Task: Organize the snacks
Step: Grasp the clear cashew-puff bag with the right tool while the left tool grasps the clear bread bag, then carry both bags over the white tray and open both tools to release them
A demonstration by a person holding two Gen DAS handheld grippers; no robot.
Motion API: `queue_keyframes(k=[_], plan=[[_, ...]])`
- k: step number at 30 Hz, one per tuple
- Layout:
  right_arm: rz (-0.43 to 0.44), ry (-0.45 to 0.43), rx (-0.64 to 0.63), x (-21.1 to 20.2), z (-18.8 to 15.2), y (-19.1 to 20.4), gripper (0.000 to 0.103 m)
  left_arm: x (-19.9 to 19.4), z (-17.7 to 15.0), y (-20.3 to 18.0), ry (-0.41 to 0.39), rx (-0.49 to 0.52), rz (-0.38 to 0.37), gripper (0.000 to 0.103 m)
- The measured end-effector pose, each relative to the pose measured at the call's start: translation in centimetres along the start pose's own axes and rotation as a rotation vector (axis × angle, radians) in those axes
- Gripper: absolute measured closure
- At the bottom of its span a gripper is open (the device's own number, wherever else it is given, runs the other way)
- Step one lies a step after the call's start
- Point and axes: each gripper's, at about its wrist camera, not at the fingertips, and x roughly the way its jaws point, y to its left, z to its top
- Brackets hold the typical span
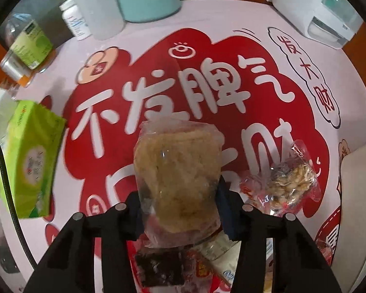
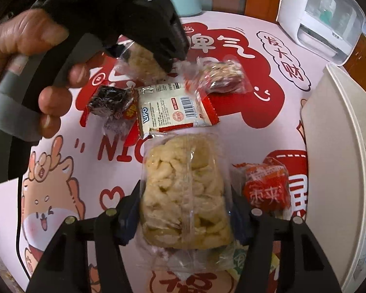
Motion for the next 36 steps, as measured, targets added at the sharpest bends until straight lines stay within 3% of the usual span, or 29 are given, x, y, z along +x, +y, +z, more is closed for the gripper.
queue_keyframes(k=[6, 14, 26, 36], plan=[[0.038, -0.054, 0.012, -2.8, -0.5, -0.7, 0.042, -4.6, -1.4, 0.9, -0.067, -0.02, 0.006, 0.057], [0.094, -0.159, 0.004, -9.3, -2.0, -1.2, 0.042, -14.3, -4.6, 0.9, -0.183, -0.023, -0.012, 0.057], [0.114, -0.389, 0.011, -22.1, -4.9, -6.3, 0.042, -27.5, -10.7, -7.3, -0.369, -0.026, -0.124, 0.057], [0.073, -0.45, 0.095, -26.3, -7.3, -12.6, 0.042, -33.1, -12.2, -15.7, -0.476, 0.01, -0.159, 0.057]])
